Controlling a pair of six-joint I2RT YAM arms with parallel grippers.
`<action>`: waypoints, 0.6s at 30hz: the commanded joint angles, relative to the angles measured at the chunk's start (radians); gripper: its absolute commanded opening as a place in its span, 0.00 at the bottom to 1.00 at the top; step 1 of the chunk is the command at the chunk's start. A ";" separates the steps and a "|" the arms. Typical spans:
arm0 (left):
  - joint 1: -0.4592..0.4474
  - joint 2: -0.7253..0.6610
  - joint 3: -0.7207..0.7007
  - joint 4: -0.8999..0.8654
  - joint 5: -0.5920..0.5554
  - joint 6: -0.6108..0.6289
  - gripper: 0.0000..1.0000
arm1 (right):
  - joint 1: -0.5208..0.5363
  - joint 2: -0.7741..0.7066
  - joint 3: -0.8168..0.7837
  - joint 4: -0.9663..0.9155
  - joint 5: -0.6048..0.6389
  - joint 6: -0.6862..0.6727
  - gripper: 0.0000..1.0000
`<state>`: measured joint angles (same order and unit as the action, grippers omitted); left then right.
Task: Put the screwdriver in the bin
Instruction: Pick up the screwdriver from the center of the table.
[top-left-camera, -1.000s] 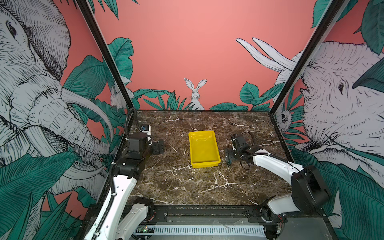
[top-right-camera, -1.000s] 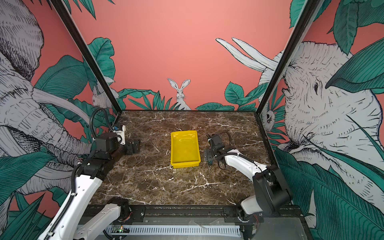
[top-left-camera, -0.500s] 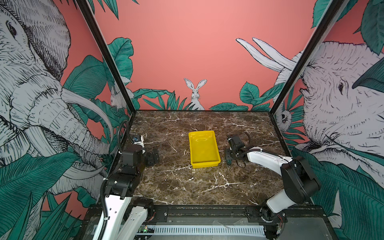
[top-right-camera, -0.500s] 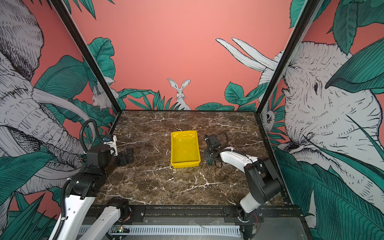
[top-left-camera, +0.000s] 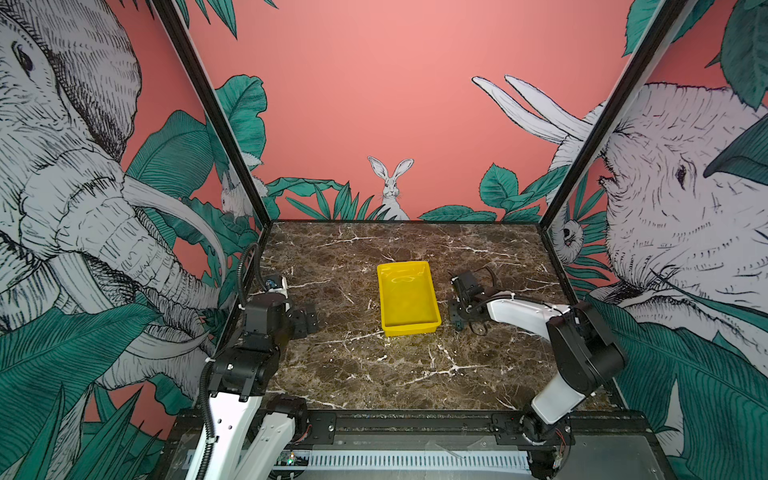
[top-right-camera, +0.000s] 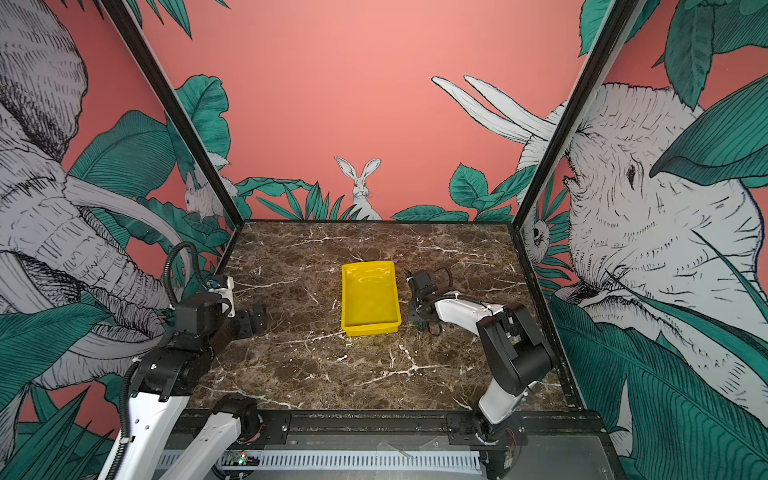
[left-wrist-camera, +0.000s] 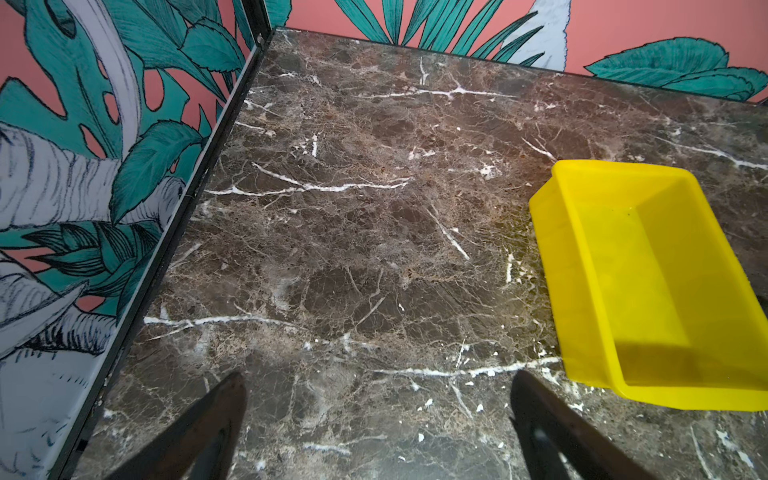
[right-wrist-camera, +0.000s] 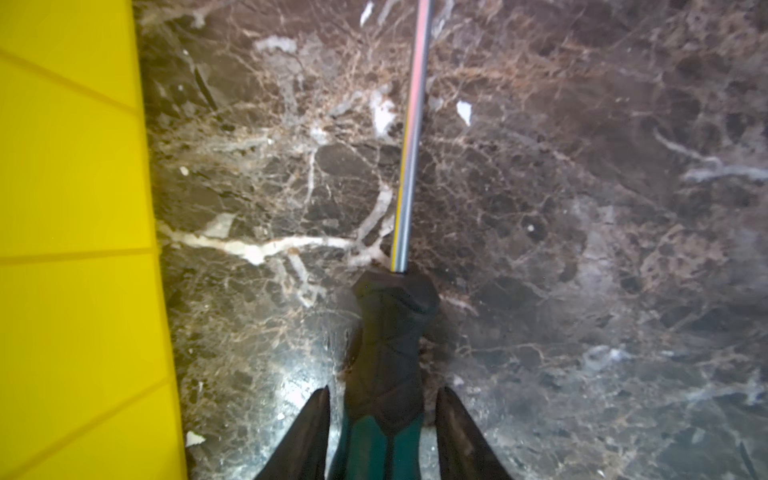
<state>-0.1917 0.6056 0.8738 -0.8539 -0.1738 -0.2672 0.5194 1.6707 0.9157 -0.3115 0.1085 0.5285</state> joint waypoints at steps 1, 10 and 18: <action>0.001 -0.023 -0.004 -0.034 -0.022 -0.018 1.00 | 0.007 0.015 0.024 0.006 0.002 0.008 0.41; 0.001 -0.015 -0.006 -0.009 -0.041 -0.003 1.00 | 0.007 0.022 0.017 0.012 -0.007 0.008 0.33; 0.001 0.031 -0.014 0.060 -0.023 0.025 1.00 | 0.007 -0.032 0.004 -0.008 0.026 0.008 0.25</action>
<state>-0.1917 0.6281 0.8738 -0.8330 -0.1989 -0.2546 0.5194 1.6768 0.9161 -0.3027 0.1066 0.5285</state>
